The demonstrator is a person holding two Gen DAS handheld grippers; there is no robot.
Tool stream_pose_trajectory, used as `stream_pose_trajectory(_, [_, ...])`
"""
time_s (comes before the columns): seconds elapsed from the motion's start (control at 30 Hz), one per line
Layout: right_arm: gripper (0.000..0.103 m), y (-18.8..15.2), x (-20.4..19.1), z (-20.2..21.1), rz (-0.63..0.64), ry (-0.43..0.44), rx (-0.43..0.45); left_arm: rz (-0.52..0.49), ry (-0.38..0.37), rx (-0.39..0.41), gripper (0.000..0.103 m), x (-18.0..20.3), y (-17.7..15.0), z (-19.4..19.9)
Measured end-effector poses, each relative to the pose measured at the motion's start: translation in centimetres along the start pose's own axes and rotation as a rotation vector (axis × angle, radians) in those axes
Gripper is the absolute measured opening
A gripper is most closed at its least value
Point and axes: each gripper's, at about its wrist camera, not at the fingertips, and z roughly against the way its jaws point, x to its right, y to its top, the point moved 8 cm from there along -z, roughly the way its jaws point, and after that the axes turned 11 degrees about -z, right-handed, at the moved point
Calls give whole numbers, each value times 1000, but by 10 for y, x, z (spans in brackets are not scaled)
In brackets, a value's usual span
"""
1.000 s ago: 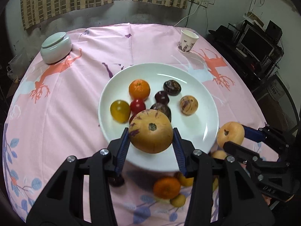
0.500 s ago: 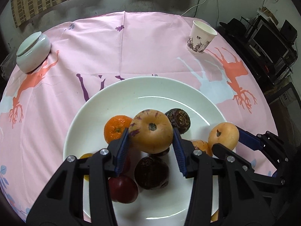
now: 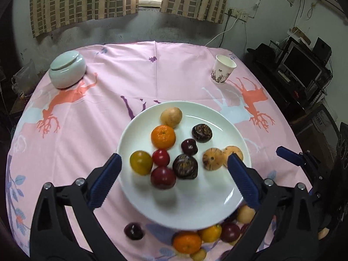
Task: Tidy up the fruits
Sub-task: 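Move both open tools back toward the fruit cluster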
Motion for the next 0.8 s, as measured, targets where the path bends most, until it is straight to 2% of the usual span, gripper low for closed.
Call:
stream_pose_trajectory(0.13, [101, -49, -13, 39, 24, -7, -7, 28, 92, 66, 101, -9, -58, 49])
stream_pose_trajectory(0.2, [101, -81, -17, 52, 10, 2, -20, 31, 121, 79, 101, -8, -95, 60])
stream_pose_trajectory(0.33, [101, -139, -25, 69, -37, 20, -14, 34, 140, 23, 101, -2, -168, 55])
stream_pose_trajectory(0.43, [101, -167, -37, 67, -22, 32, -55, 38, 108, -34, 101, 4, -206, 50])
stream_pose_trajectory(0.53, [101, -179, -53, 63, 1, 85, -97, 45, 99, -43, 101, 1, -220, 55])
stream_pose_trajectory(0.63, [101, -178, -65, 55, 9, 107, -108, 75, 93, -22, 101, -5, -222, 64])
stream_pose_trajectory(0.73, [98, -172, -64, 49, -16, 76, -68, 104, 78, -11, 101, -10, -225, 70])
stream_pose_trajectory(0.8, [72, -170, -58, 38, -27, 40, -91, 114, 81, -11, 101, -13, -227, 71])
